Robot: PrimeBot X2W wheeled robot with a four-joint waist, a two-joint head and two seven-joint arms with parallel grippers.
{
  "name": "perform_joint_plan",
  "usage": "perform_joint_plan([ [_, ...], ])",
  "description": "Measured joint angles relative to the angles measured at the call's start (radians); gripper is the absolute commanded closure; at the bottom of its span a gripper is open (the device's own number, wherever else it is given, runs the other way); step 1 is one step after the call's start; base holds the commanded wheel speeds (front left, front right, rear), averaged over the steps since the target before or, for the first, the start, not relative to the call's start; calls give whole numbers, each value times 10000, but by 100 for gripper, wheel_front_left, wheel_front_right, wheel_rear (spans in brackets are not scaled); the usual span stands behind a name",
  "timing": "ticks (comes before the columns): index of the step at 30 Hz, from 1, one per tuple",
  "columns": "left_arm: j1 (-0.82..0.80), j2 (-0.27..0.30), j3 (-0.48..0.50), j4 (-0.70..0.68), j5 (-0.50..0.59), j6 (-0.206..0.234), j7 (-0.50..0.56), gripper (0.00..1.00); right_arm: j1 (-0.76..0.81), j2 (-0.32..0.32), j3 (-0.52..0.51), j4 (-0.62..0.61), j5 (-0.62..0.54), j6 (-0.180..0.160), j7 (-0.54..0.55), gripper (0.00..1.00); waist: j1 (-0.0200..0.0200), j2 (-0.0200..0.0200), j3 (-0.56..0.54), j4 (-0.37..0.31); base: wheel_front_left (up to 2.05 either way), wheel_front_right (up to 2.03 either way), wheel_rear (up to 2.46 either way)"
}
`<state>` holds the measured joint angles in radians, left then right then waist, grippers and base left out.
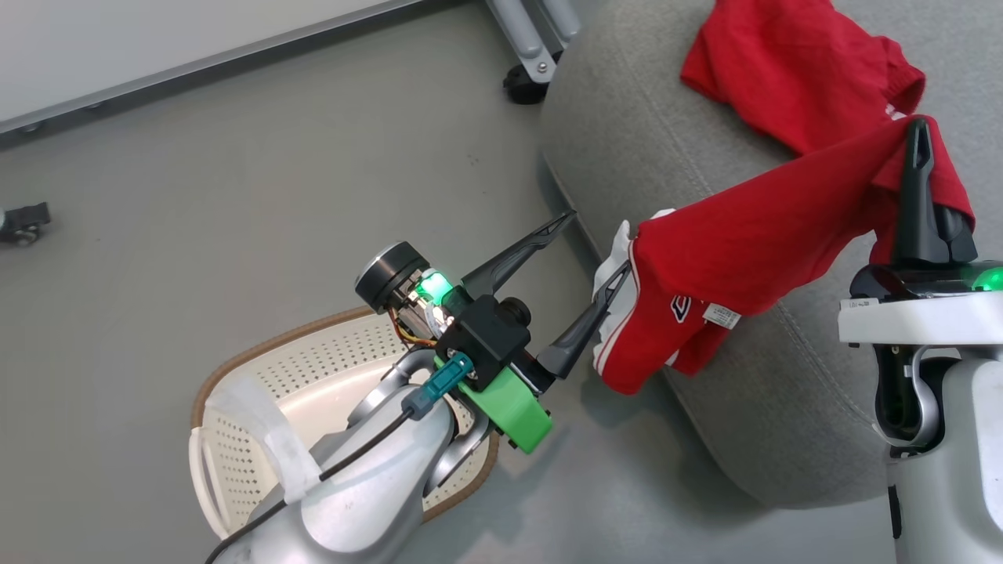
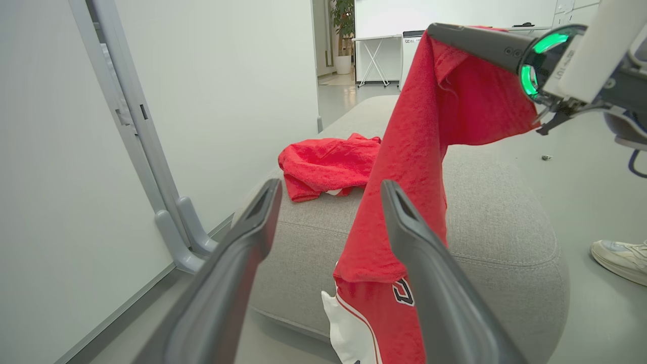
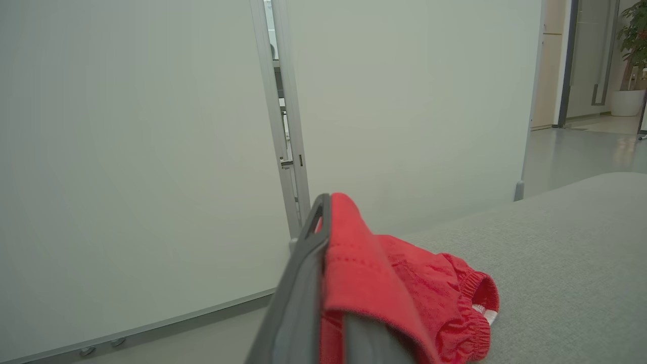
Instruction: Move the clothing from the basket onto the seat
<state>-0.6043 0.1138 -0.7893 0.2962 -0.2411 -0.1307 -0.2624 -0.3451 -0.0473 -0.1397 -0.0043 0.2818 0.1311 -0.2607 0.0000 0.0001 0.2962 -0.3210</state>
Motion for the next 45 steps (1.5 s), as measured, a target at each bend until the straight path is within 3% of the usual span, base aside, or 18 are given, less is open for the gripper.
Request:
perform_joint_plan([
  [11, -23, 96, -138, 58, -52, 0, 0, 0, 227, 0, -180, -73, -2, 0, 0, 100, 0, 0, 194, -667, 0, 0, 0],
  [17, -19, 130, -115, 59, -94, 0, 0, 0, 109, -29, -69, -6, -35, 0, 0, 100, 0, 0, 139, -640, 0, 0, 0],
  [23, -17, 182, -23, 35, -88, 2, 0, 0, -842, -510, 54, -25, -157, 0, 2, 100, 0, 0, 278, -551, 0, 0, 0],
  [34, -363, 305, -81, 15, 23, 2, 0, 0, -4337, -1778, -259, 531, -339, 0, -6, 100, 0, 0, 1188, -325, 0, 0, 0],
  [40, -713, 437, -176, 10, 54, 2, 0, 0, -6606, -2895, -380, 1649, -401, 0, -8, 100, 0, 0, 1922, -139, 0, 0, 0],
  [45, -957, 533, -215, -36, 79, 2, 0, 0, -8591, -4217, -401, 2989, -397, 0, 8, 100, 0, 0, 2521, 37, 0, 0, 0],
])
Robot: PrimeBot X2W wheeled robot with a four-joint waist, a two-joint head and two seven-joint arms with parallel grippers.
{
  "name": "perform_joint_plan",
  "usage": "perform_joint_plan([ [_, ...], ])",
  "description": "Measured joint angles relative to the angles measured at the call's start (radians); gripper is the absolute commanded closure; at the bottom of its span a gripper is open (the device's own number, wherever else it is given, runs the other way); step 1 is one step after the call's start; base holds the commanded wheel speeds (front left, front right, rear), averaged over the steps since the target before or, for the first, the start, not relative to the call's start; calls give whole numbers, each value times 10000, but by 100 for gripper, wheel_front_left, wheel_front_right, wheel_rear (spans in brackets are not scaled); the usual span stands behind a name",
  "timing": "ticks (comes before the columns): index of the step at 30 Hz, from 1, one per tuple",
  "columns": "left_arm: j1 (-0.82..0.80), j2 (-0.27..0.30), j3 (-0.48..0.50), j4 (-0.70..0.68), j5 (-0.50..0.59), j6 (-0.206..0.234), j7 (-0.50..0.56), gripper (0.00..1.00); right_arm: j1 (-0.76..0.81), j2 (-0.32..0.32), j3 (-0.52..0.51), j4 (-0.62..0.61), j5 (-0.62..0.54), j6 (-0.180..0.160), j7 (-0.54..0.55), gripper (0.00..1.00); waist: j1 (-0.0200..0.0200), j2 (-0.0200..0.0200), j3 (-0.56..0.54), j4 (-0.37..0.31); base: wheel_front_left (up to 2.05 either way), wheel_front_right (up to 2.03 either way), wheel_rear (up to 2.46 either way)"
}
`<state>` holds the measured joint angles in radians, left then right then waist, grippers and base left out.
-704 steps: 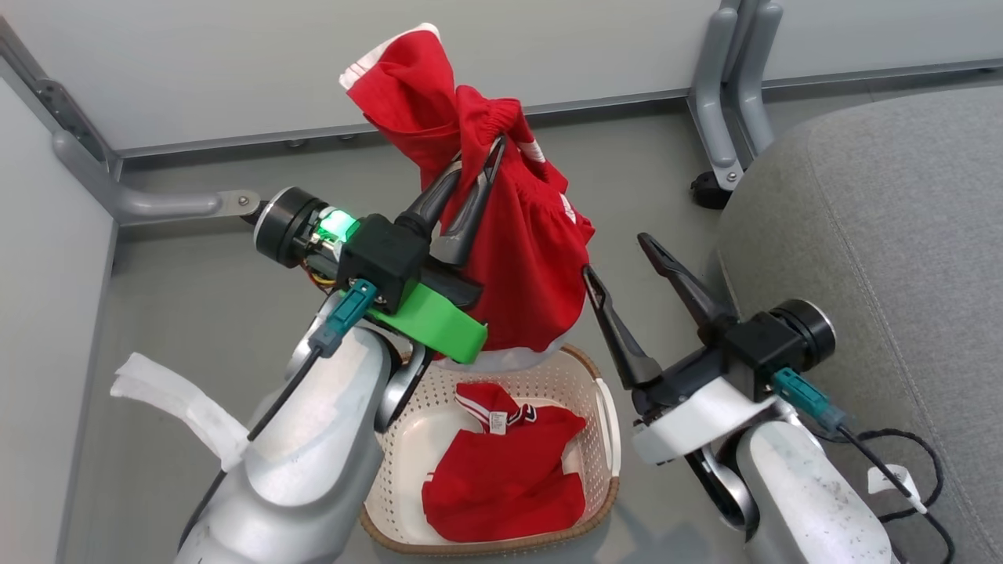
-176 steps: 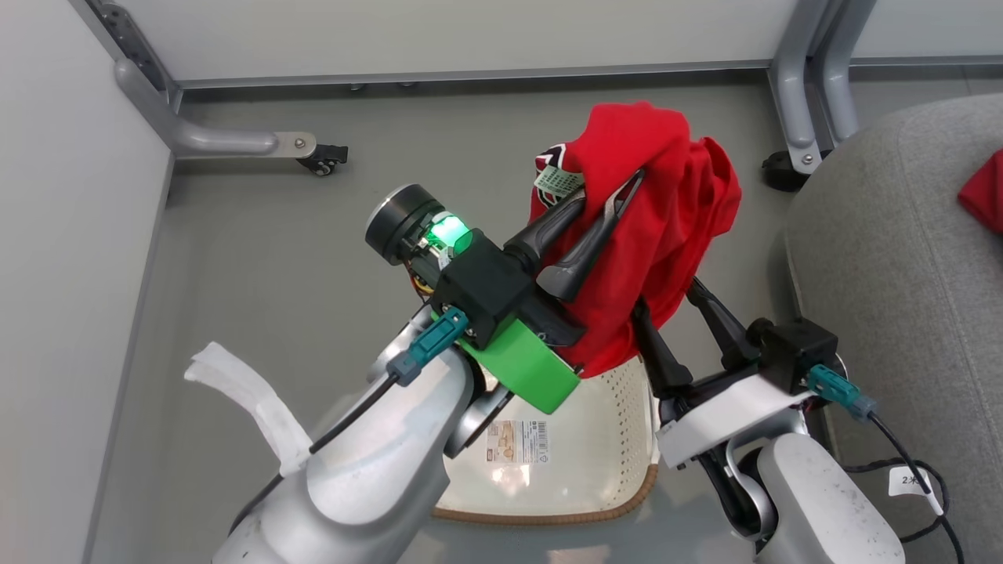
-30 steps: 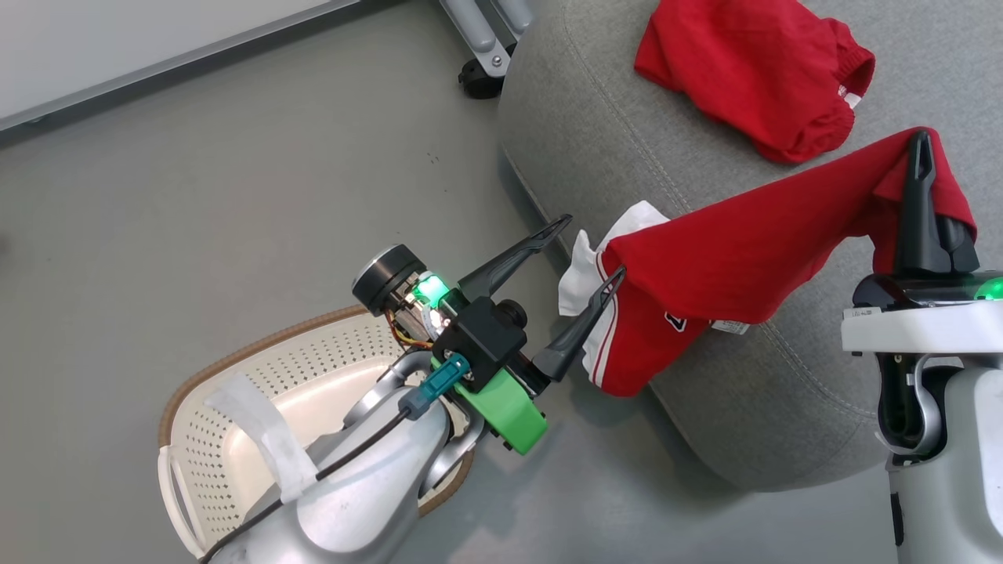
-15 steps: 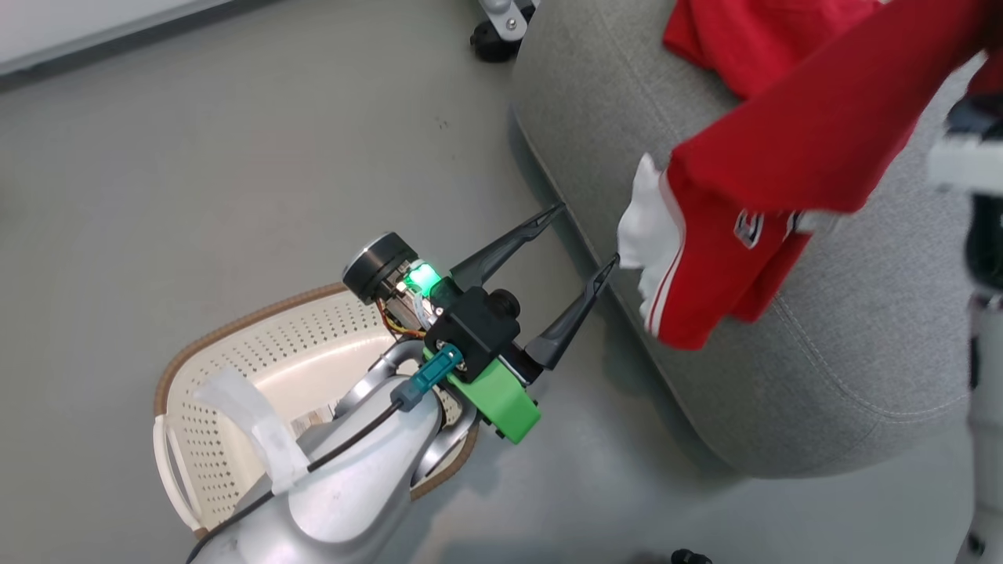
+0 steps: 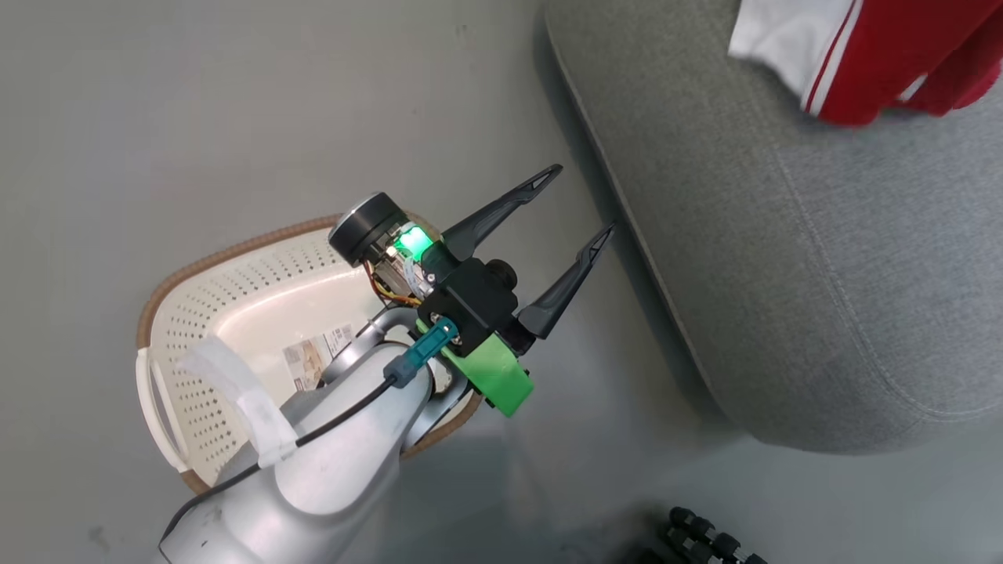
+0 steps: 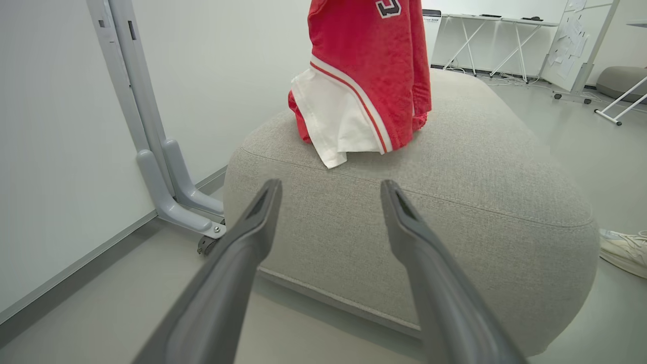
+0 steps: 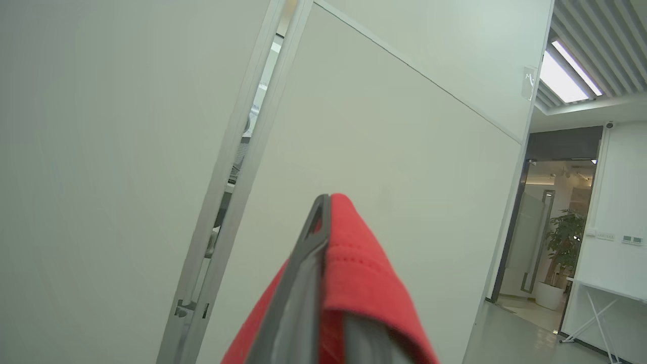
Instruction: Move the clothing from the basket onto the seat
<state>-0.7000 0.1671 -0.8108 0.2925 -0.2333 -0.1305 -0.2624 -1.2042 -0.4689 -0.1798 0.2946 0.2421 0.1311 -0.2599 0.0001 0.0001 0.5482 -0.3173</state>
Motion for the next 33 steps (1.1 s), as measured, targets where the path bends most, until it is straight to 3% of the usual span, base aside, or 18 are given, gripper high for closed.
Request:
perform_joint_plan([
  [5, -146, 90, -19, -54, 44, 0, 0, 0, -1453, -984, -27, 1089, -174, 0, 142, 100, 0, 0, 490, 163, 0, 0, 0],
  [12, -232, 274, -10, -105, 46, 13, 2, 0, -2044, -1151, -180, 1852, -531, 0, 173, 100, 0, 0, 964, 231, 0, 0, 0],
  [33, -448, 834, 113, -564, -25, 251, 251, 0, 2957, 1772, -1776, 1051, -2167, 0, 186, 100, 0, 0, 1851, 209, 0, 0, 0],
])
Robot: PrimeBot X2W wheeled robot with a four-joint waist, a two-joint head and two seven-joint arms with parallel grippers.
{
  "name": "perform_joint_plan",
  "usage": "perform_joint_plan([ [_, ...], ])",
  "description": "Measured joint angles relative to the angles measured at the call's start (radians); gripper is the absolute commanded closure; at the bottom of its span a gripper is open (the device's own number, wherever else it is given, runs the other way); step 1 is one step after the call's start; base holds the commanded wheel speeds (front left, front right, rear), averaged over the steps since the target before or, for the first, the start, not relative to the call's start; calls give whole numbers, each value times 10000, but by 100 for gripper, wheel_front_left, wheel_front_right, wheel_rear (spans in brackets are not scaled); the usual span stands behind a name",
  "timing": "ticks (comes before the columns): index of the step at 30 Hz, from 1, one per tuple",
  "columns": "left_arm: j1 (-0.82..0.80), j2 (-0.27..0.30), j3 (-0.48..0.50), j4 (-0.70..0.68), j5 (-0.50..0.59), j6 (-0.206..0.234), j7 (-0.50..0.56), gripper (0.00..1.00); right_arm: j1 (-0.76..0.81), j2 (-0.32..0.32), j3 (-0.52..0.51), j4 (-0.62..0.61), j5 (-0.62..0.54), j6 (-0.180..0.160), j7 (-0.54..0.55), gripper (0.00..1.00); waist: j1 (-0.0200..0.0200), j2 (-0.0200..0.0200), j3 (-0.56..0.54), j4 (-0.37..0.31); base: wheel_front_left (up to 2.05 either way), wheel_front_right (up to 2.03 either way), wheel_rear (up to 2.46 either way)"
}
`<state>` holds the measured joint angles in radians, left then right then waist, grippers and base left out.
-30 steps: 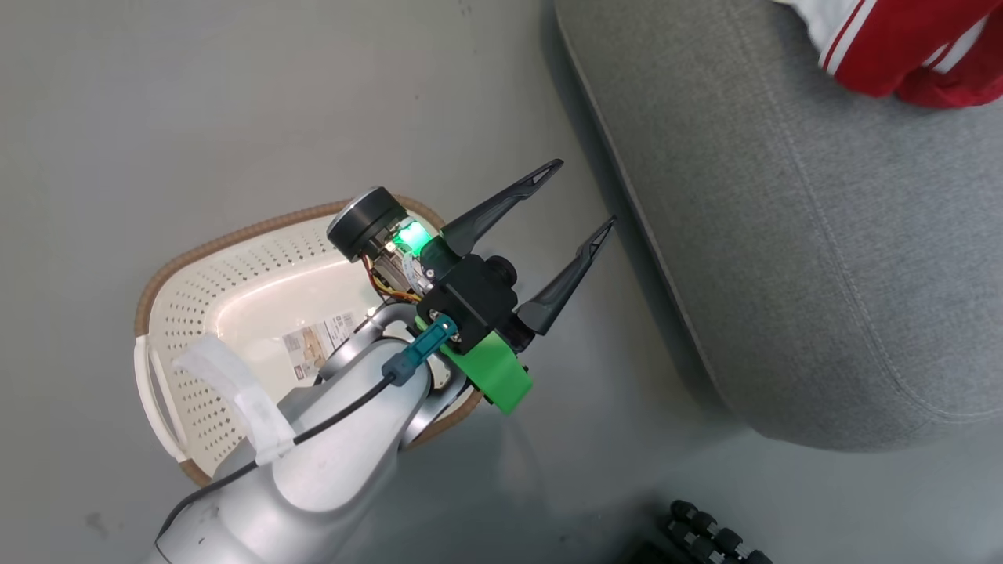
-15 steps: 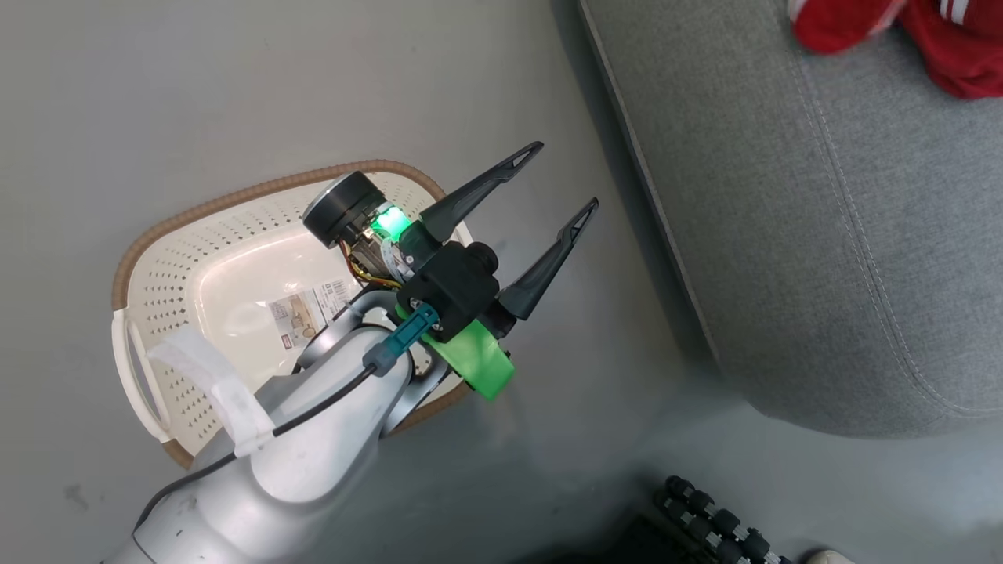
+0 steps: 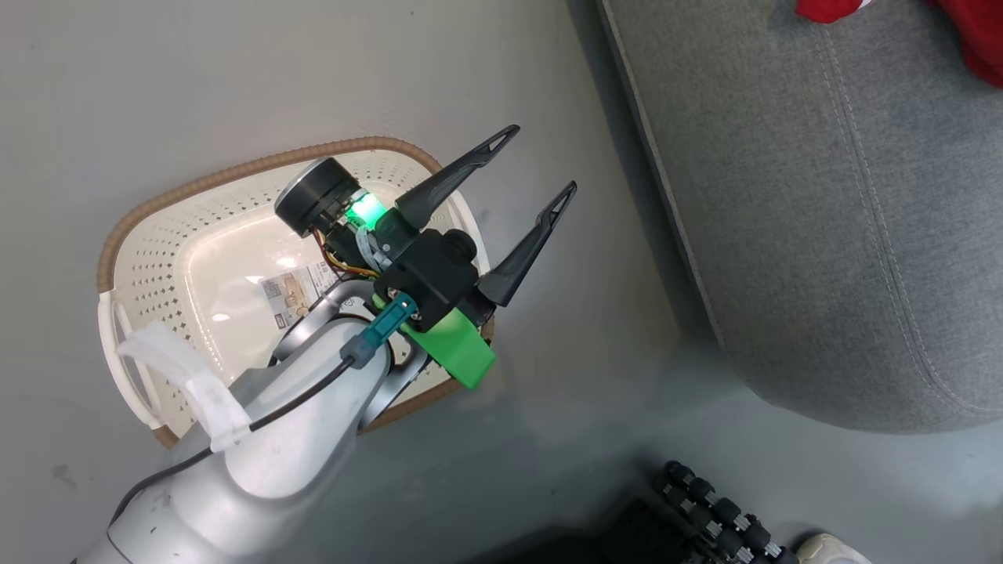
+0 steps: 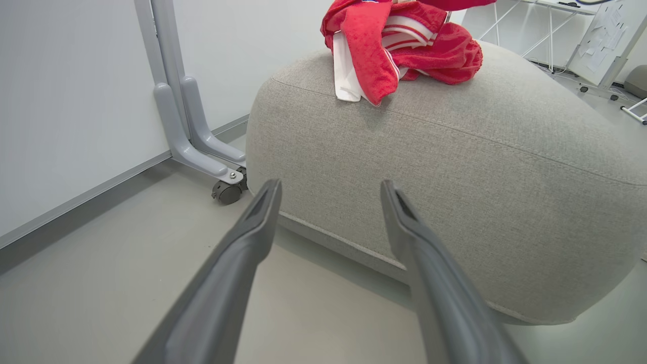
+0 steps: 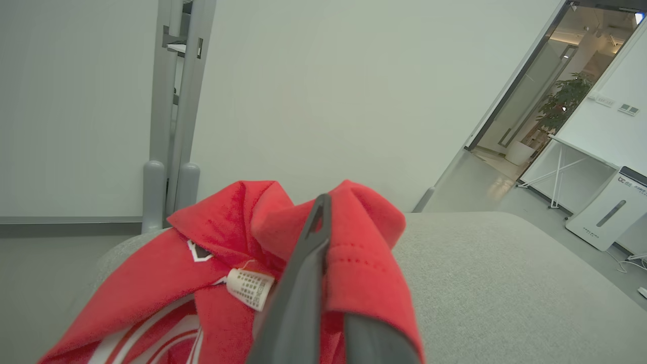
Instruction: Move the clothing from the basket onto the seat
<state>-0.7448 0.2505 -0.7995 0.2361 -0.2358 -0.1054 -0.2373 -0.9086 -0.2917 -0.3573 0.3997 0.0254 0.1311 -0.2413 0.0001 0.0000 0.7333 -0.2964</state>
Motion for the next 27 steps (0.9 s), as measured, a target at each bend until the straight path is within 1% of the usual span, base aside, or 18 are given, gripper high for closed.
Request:
perform_joint_plan([
  [4, -2, 90, 0, -88, -10, 42, 67, 0, 296, 173, -46, 297, -102, 2, 109, 100, 0, 0, 95, 33, 0, 0, 0],
  [12, -43, 138, -8, -148, -86, 102, 86, 0, 143, -203, 249, 2002, 123, 2, -73, 100, 0, 1, 162, 153, 0, 0, 0],
  [15, -46, 153, 0, -130, -104, 136, 71, 0, 16, -286, 341, 2445, 201, 0, -148, 100, 0, 0, 103, 175, 0, 0, 0],
  [16, -46, 161, 2, -117, -115, 155, 63, 0, -34, -301, 360, 2537, 211, 2, -151, 86, 0, 0, 70, 177, 0, 0, 0],
  [17, -45, 165, 2, -98, -117, 176, 52, 0, -55, -318, 414, 2583, 230, 0, -159, 47, 0, 0, 18, 176, 0, 0, 0],
  [18, -45, 163, 2, -86, -128, 180, 13, 0, -49, -336, 451, 2543, 295, 2, -161, 0, 0, 0, -43, 175, 0, 0, 0],
  [21, -32, 148, 6, -31, -192, 221, -23, 0, 95, -426, 539, 2362, 468, 2, -188, 0, -1, 0, -261, 173, 0, 0, 0],
  [27, 180, 56, 102, 134, -339, 326, -151, 0, 962, -464, 800, 1906, 838, 2, -192, 0, -1, 0, -854, 162, 0, 0, 0],
])
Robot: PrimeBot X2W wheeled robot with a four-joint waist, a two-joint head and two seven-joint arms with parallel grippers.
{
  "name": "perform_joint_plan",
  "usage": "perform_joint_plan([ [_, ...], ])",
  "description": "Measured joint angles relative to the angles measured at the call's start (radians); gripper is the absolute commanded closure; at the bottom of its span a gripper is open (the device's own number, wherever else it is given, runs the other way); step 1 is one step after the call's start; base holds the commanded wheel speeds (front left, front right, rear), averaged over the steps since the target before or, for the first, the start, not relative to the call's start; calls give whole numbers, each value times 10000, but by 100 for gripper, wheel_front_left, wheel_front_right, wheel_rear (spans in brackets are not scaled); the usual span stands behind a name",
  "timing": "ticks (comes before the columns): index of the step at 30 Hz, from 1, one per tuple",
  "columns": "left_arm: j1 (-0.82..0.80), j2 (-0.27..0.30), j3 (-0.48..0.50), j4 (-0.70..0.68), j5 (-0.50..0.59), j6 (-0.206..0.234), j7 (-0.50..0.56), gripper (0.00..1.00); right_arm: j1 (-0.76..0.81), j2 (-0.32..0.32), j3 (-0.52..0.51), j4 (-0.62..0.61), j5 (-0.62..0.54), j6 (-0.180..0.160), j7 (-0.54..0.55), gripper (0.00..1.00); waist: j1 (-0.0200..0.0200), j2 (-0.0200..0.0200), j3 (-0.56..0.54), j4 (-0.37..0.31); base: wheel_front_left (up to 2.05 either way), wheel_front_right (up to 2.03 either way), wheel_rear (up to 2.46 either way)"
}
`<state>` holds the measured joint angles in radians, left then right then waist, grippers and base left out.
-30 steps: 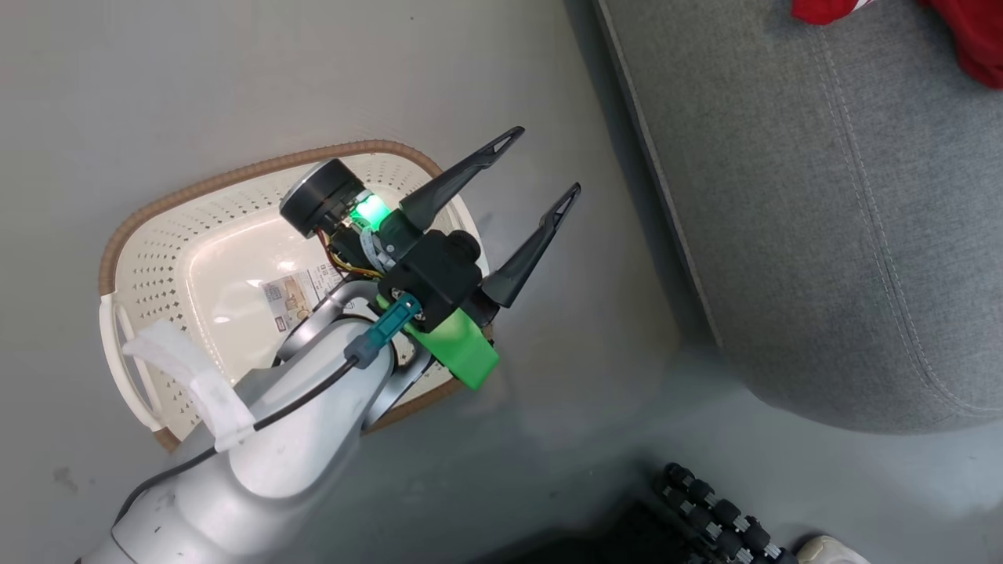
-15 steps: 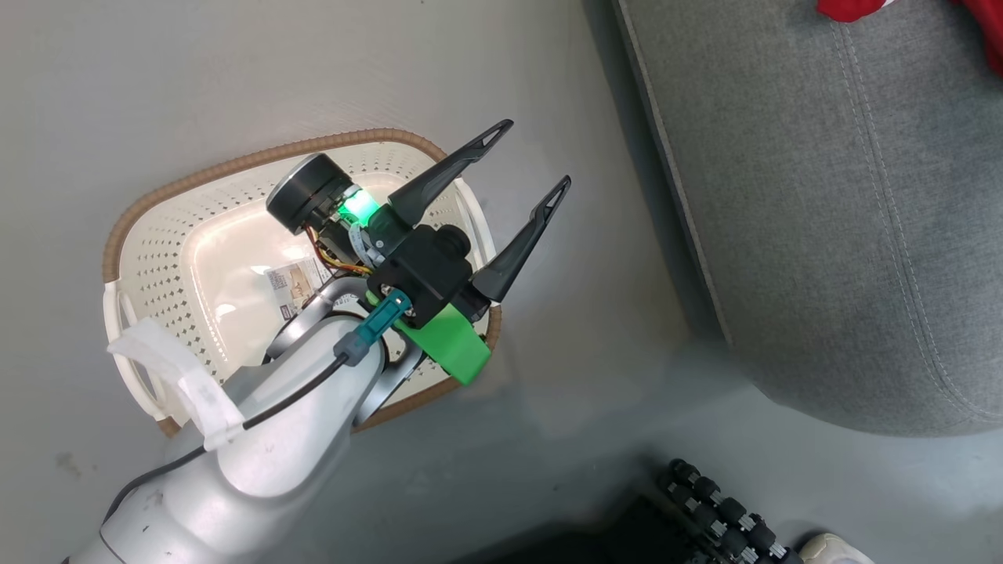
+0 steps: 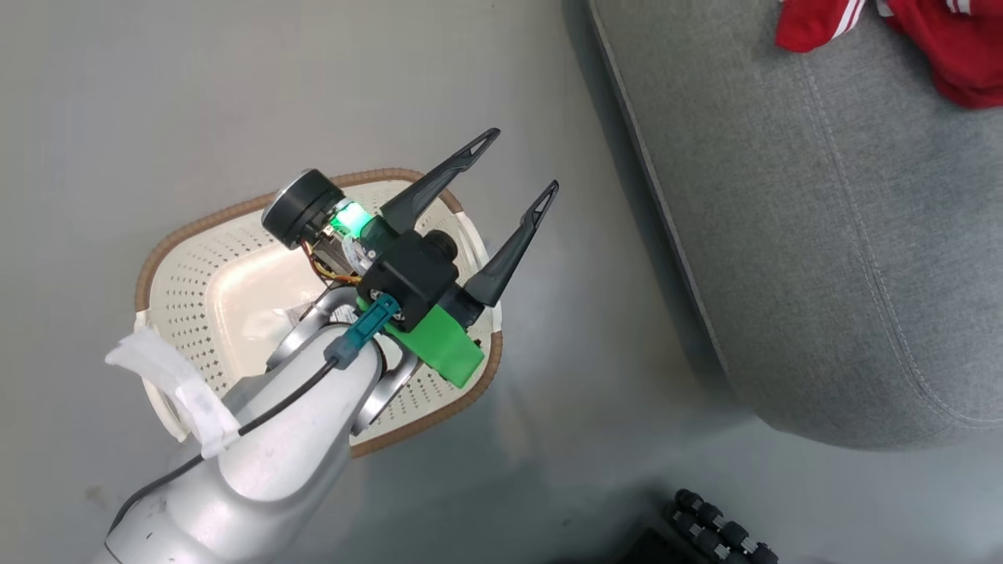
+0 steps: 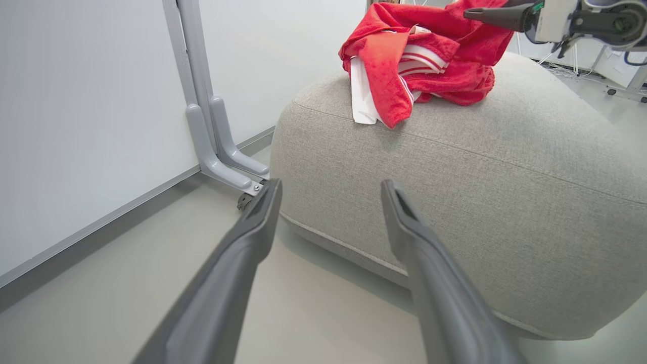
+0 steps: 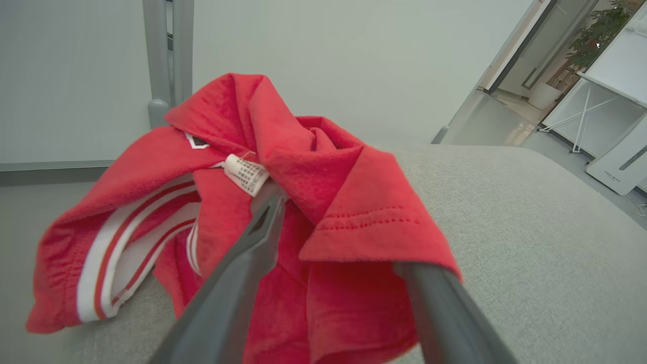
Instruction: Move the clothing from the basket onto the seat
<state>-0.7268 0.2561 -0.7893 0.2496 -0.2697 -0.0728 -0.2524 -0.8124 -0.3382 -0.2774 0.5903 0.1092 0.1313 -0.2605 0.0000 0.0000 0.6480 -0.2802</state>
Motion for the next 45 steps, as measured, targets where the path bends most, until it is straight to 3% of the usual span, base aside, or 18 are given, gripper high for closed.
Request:
perform_joint_plan([
  [12, 751, -215, 431, 79, -290, 211, -86, 0, 1901, -67, 688, -991, 497, -2, 0, 0, 0, 0, -1405, 65, 0, 0, 0],
  [20, 1478, -430, 1112, -169, -351, 343, -98, 0, 2803, 322, 1039, -2077, 671, -2, 0, 0, 0, 0, -2272, 289, 0, 0, 0],
  [29, 2512, -491, 2539, -443, -393, 560, -102, 0, 3671, 1007, 2190, -3413, 688, -2, 0, 0, 0, 0, -3069, 937, 0, 0, 0],
  [45, 4178, -851, 5352, -589, -357, 631, -117, 0, 4355, 1839, 3377, -3894, 920, -2, -2, 0, 0, -1, -4088, 2537, 0, 0, 0],
])
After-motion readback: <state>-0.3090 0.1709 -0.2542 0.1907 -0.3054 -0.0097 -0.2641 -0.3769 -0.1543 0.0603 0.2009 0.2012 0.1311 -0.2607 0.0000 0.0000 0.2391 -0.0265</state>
